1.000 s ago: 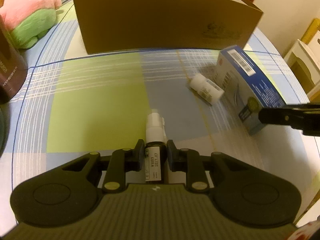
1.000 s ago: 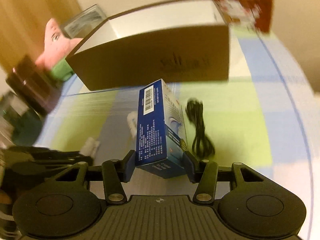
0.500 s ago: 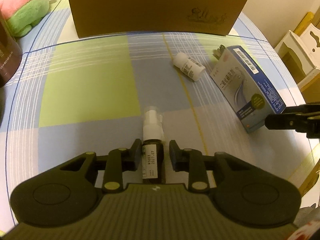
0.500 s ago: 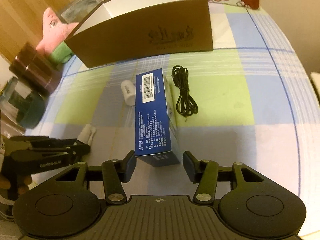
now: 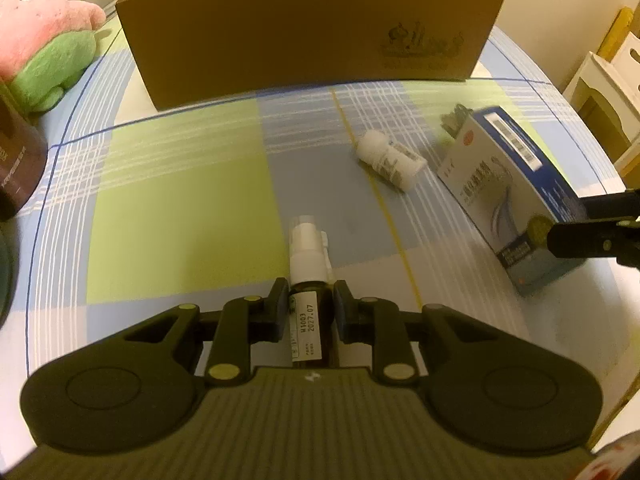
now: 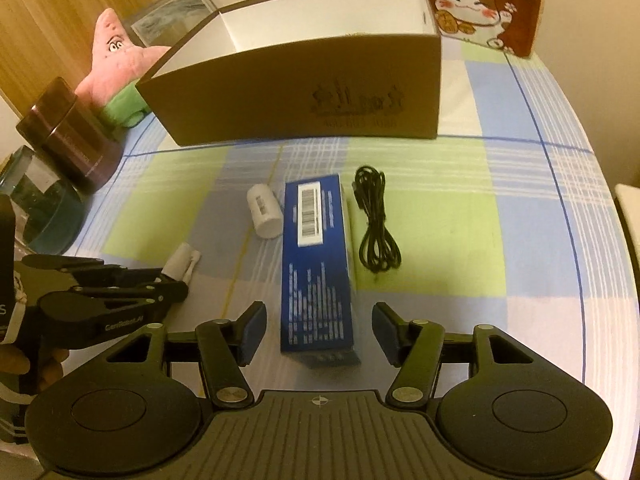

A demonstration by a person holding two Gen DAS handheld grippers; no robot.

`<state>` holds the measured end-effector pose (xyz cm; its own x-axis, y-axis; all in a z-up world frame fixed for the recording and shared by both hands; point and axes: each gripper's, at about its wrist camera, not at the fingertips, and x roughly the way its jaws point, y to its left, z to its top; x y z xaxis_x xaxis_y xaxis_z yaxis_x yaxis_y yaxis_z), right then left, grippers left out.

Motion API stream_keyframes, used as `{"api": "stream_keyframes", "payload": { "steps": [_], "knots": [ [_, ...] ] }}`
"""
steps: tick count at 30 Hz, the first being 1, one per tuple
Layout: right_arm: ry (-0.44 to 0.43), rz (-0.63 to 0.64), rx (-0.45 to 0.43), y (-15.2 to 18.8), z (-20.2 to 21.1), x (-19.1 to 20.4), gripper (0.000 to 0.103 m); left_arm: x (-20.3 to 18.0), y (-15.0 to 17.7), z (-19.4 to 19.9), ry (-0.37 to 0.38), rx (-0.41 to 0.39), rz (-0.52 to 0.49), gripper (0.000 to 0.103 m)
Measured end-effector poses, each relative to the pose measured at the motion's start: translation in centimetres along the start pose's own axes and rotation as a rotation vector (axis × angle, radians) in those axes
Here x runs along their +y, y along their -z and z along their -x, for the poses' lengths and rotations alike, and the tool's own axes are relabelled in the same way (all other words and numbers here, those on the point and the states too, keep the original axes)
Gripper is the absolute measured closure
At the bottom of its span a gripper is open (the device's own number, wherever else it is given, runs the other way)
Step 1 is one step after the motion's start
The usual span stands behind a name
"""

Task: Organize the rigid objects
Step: 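Lift the spray bottle and blue medicine box off the table with both grippers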

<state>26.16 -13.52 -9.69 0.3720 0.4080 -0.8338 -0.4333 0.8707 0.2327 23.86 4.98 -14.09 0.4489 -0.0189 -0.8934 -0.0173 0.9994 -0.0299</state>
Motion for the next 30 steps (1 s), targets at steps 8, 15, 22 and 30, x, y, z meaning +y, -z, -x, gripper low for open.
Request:
{"api": "stream_keyframes", "payload": {
  "steps": [8,15,22,30],
  "knots": [
    [0.031,0.036,0.006,-1.1,-1.2,0.7,0.044,0.4,0.0,0.1,0.016,0.022,0.008,0.082],
    [0.057,0.068,0.030,-1.7,-2.7,1.0,0.044,-0.1,-0.3,0.0,0.000,0.038,-0.037,0.082],
    [0.075,0.092,0.034,-1.9,-3.2,1.3,0.045,0.0,-0.4,-0.2,-0.001,0.038,-0.031,0.082],
    [0.082,0.114,0.035,-1.7,-3.5,1.2,0.063,0.1,-0.6,-0.3,-0.001,0.035,-0.037,0.082]
  ]
}}
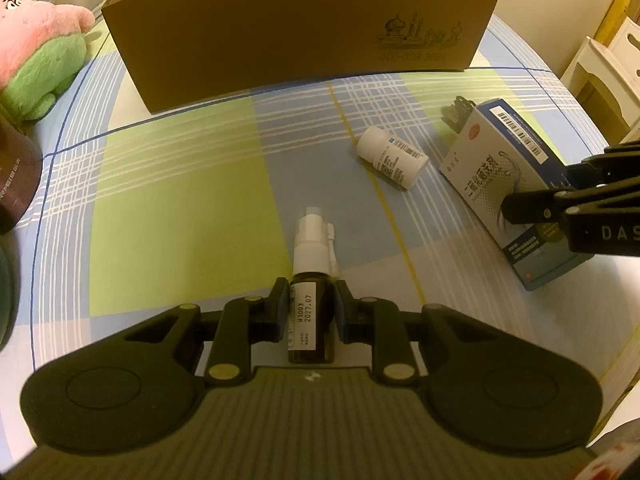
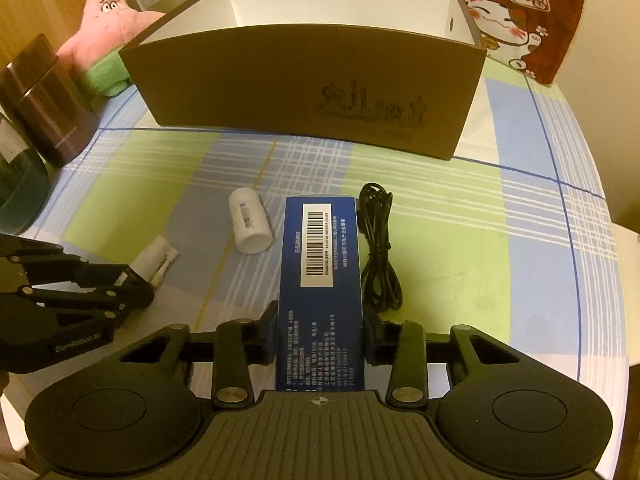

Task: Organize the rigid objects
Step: 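Lift the spray bottle and blue medicine box off the table with both grippers, then carry the spray bottle and blue medicine box with both grippers over the brown box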

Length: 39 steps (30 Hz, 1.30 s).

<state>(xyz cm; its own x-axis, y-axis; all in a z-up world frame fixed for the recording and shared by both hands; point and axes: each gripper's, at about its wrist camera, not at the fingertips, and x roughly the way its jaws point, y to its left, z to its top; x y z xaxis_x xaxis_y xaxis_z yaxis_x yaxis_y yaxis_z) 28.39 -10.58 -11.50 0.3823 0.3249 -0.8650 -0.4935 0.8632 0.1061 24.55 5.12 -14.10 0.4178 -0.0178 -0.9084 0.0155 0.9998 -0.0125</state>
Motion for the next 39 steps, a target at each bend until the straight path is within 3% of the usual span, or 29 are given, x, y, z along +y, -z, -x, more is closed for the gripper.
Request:
{"api": "stream_keyframes", "payload": {
  "steps": [24,39],
  "knots": [
    [-0.047,-0.023,-0.060,1.0,3.2,-0.6,0.064,0.8,0.8,2.1,-0.028,-0.046,0.060,0.082],
    [-0.075,-0.033,-0.113,0.7,5.2,-0.2,0.064,0.5,-0.5,5.9,-0.008,-0.147,0.068,0.082]
  ]
}}
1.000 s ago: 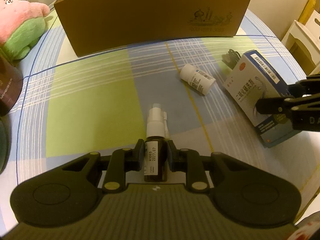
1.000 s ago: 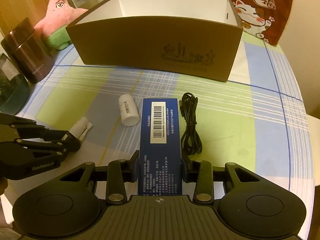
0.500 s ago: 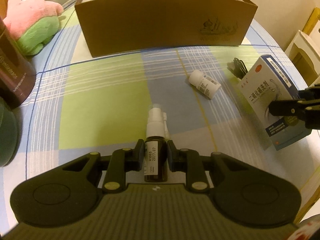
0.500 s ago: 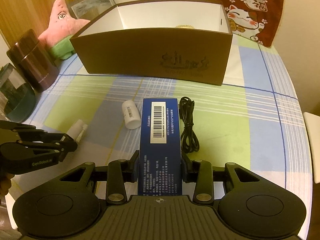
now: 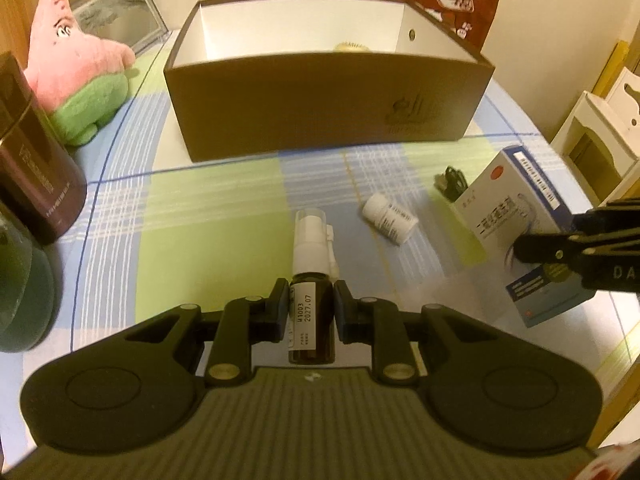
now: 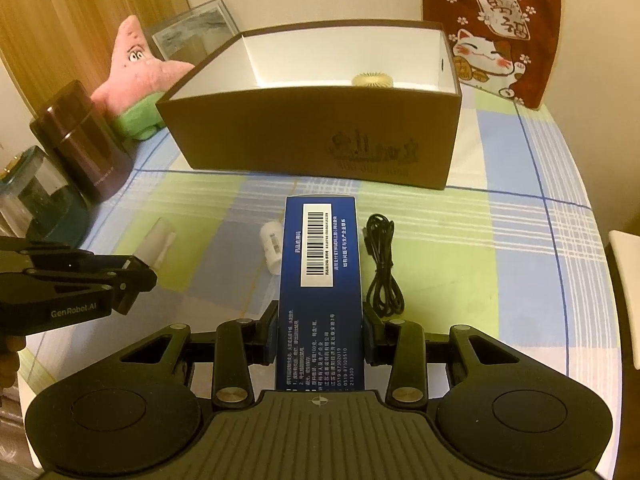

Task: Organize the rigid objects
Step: 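Carry the spray bottle and blue medicine box with both grippers over the brown box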

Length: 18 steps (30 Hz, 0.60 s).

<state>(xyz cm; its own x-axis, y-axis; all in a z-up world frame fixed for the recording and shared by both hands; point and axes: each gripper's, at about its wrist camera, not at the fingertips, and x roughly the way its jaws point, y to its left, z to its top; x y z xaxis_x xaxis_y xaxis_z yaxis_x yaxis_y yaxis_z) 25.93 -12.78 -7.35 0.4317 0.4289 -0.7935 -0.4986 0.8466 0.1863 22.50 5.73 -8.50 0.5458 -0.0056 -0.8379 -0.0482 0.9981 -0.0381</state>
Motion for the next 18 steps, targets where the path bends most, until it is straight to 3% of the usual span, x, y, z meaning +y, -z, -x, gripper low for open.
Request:
{"api": "stream_keyframes", "payload": {
  "steps": [18],
  "knots": [
    [-0.024,0.016,-0.060,-2.1,0.9,1.2,0.064,0.3,-3.0,2.1,0.015,-0.077,-0.004,0.082]
  ]
}}
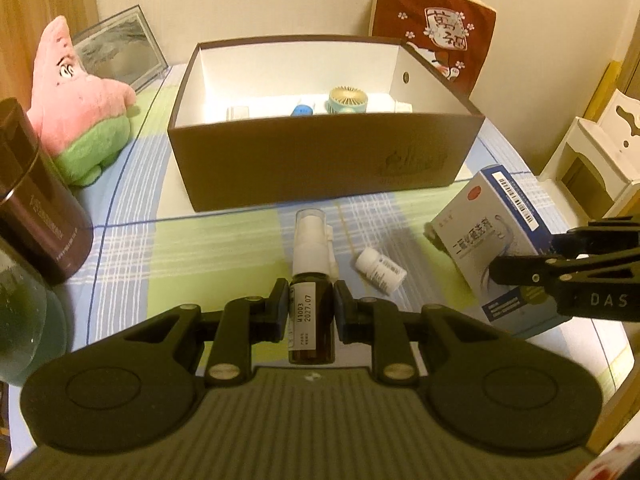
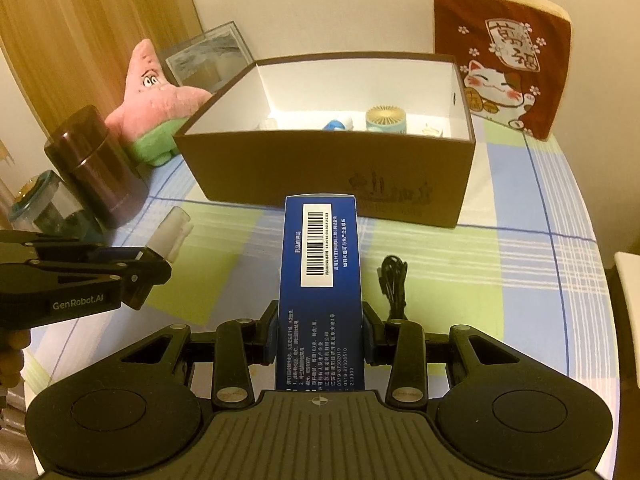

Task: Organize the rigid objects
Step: 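Carry the spray bottle and blue medicine box with both grippers over the brown box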

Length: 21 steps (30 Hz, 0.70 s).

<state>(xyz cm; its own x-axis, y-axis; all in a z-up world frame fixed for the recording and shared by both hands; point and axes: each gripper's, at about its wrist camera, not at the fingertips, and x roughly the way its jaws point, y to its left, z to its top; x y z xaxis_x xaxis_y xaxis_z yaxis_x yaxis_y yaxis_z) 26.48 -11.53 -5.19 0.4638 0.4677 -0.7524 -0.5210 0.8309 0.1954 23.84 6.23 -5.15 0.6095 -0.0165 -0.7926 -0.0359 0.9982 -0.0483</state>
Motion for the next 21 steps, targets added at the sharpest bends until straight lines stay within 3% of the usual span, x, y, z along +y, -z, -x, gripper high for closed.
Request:
{"api": "stream_keyframes", "payload": {
  "steps": [21],
  "knots": [
    [-0.045,-0.011,-0.095,-6.7,-0.5,-0.2,0.064,0.4,-7.1,-0.4,0.014,-0.100,-0.031,0.082]
  ]
}}
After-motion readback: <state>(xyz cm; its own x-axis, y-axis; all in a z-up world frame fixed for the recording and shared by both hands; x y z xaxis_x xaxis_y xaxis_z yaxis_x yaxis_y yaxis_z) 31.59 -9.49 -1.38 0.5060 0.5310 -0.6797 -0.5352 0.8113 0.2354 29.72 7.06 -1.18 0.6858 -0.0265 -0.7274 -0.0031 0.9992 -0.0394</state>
